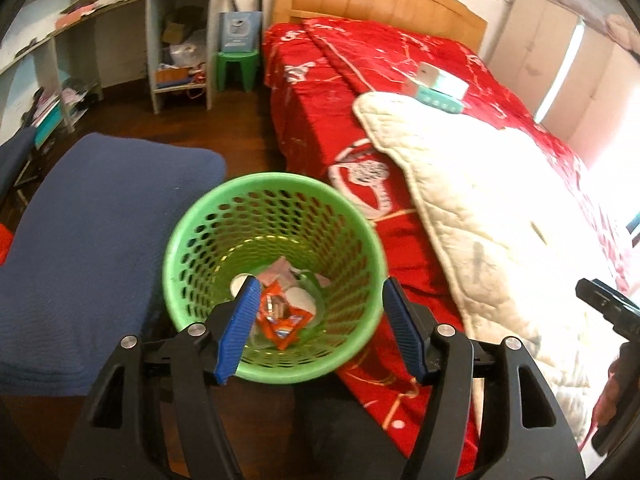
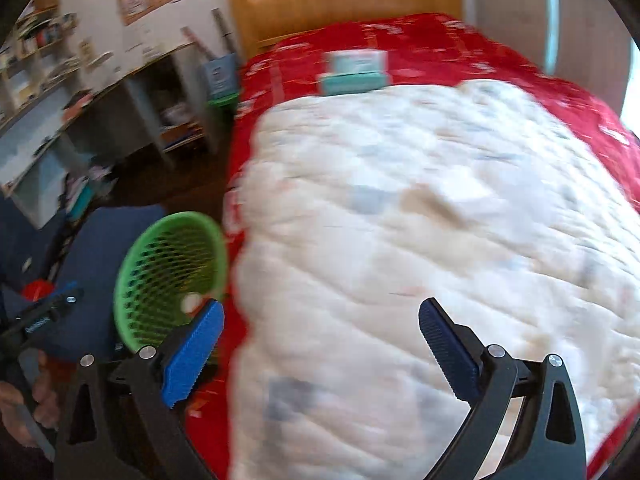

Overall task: Collect trash
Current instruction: 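Move the right tool to the bed and grasp the white round lid, then grasp the clear plastic box with the left tool while the right tool holds the white lid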

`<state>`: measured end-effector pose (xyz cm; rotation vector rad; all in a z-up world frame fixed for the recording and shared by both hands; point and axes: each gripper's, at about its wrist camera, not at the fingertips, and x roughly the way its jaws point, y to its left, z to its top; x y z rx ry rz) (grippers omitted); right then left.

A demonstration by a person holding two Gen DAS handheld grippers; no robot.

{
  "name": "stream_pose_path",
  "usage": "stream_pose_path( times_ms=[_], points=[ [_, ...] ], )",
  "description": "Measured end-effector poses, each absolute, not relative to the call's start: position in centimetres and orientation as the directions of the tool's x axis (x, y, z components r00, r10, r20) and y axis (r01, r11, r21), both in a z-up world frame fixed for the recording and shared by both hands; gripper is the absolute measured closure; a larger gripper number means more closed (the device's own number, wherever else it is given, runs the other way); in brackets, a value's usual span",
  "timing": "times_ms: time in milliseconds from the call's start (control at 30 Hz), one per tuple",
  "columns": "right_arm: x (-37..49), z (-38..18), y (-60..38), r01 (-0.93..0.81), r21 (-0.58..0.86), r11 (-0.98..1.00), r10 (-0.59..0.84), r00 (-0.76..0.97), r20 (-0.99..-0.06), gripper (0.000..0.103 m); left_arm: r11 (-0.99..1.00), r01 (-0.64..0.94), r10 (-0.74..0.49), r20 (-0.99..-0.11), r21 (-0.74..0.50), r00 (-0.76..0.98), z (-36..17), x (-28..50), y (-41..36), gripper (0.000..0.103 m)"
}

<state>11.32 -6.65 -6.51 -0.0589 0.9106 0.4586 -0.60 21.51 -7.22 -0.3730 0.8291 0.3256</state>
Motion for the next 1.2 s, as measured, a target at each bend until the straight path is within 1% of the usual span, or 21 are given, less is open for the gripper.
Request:
stream_pose_path(
  times_ms=[267,467,667,900,1200],
  points=[
    [12.2,-7.4,-17.7,-0.191,0.09,0.977,0.186,0.573,-0.798,0.008,0.919,-0.35,0.093,-0.764,-0.18,0.638,-6.9,1.4,18.0,0.037],
    [12.5,-9.2,-22.3,-0.104,0.051,0.993,0.101,0.556,-0.825,0.008,0.934,-0.315,0.074,-0.771,-0.169,0.633,-7.0,2.4,15.9,0.036],
    [12.9,-11.2,-24.2,-0.064,0.082,0.995,0.103,0.519,-0.849,0.008,0.946,-0.288,0.066,-0.778,-0.151,0.625,-7.0,3.2,14.4,0.035],
    [13.6,-12.0,-24.3,-0.072,0.111,0.991,0.132,0.498,-0.857,0.008,0.958,-0.248,0.046,-0.779,-0.142,0.625,-6.6,4.7,12.7,0.035],
    [14.1,-12.9,-24.8,-0.06,0.15,0.987,0.16,0.48,-0.863,0.008,0.982,-0.123,-0.034,-0.78,-0.141,0.625,-6.0,9.0,7.8,0.035]
  ],
)
